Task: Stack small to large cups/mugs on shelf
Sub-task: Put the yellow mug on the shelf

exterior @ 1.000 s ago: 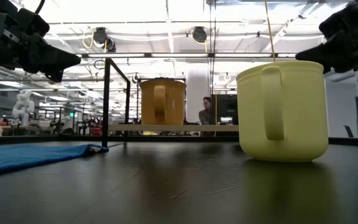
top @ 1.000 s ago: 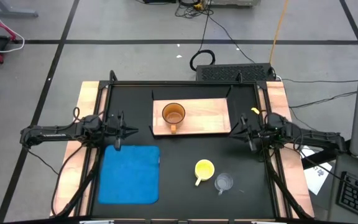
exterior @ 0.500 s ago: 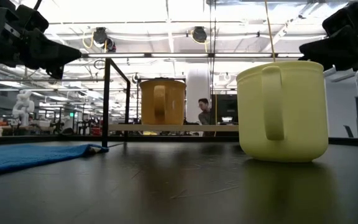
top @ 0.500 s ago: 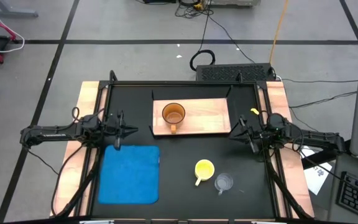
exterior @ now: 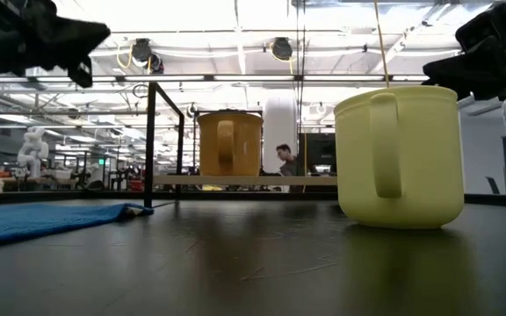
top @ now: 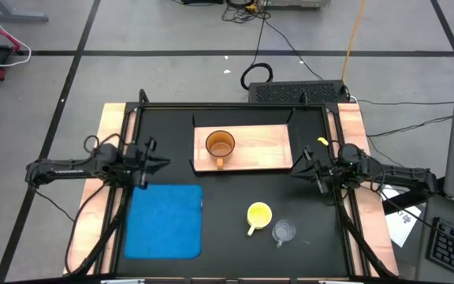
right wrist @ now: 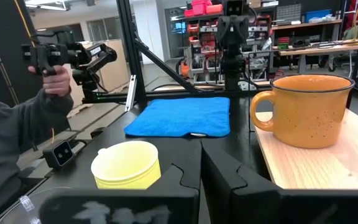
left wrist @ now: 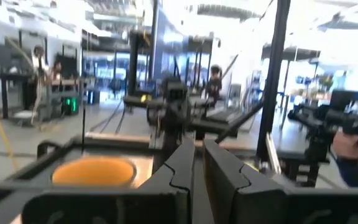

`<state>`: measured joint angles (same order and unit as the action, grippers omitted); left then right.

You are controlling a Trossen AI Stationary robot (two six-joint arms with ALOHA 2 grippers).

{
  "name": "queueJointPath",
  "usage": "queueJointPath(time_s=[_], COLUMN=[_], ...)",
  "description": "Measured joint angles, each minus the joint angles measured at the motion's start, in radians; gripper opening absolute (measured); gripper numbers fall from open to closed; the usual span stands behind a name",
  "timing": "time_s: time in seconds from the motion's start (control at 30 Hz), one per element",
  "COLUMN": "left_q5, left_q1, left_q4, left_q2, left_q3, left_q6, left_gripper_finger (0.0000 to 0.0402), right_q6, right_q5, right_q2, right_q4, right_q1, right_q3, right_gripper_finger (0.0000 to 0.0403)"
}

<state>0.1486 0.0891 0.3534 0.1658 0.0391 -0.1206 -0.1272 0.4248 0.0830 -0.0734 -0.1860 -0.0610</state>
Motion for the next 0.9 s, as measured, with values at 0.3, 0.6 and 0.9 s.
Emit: queueJointPath(time_s=[0.3,0.6,0.9], left_q5=[-0.037,0.033,0.013], left_q1=[0.000,-0.054,-0.132], left_q4=[-0.034,-0.065,-0.011], left_q2=[0.044,0.374,0.688], left_q3=[0.061,0.270,0.514], left_q6=[-0.017,0.025,0.078], left_gripper_finger=[0.0033,0.0033,0.0033], right_q6=[-0.002,0.004,0.004], right_q5=[0.001,0.001,0.001], right_q2=[0.000,0.000,0.000], right_q4=[0.004,0.006,0.010], right_q1=[0.000,0.000,0.000], right_q3=[0.000,0.001,0.001], right_gripper_finger=[0.0000,0.0000,0.0000])
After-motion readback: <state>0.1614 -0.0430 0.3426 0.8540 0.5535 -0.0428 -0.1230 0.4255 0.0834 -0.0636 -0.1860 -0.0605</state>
